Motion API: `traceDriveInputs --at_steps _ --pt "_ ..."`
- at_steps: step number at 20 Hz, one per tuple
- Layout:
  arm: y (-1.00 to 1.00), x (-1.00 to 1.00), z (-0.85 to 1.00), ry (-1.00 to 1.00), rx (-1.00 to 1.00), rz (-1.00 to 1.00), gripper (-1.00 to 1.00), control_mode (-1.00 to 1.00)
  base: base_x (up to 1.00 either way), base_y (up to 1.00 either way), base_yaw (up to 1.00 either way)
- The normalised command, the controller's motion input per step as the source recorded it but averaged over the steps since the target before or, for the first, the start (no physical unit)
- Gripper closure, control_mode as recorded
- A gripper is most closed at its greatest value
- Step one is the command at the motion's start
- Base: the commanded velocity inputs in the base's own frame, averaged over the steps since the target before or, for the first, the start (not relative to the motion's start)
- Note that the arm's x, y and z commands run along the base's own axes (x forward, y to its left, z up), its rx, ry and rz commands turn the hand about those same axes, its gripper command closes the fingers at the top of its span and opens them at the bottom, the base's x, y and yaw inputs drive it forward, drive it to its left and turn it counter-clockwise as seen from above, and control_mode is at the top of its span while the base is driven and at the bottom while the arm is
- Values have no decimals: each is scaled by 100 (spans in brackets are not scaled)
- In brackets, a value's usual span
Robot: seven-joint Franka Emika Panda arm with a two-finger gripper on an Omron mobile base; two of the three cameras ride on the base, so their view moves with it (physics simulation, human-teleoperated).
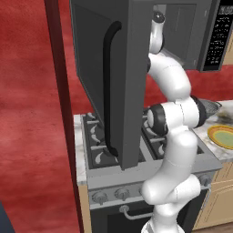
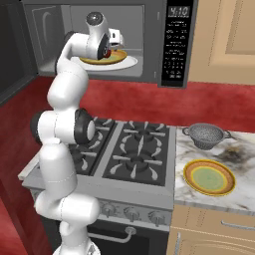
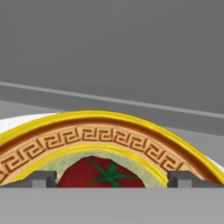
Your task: Pick the tomato from the microwave and place it on plate located on the counter.
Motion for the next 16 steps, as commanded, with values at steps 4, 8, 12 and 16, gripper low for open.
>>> traceDriveInputs --at_steps 4,8,12,16 --pt "0 0 -7 0 0 0 -100 -100 0 0 0" --pt "0 0 -11 9 0 0 -100 -100 0 0 0" --pt "0 -3 -14 9 0 0 -100 -100 0 0 0" --pt "1 0 -10 1 0 0 -100 -100 0 0 0"
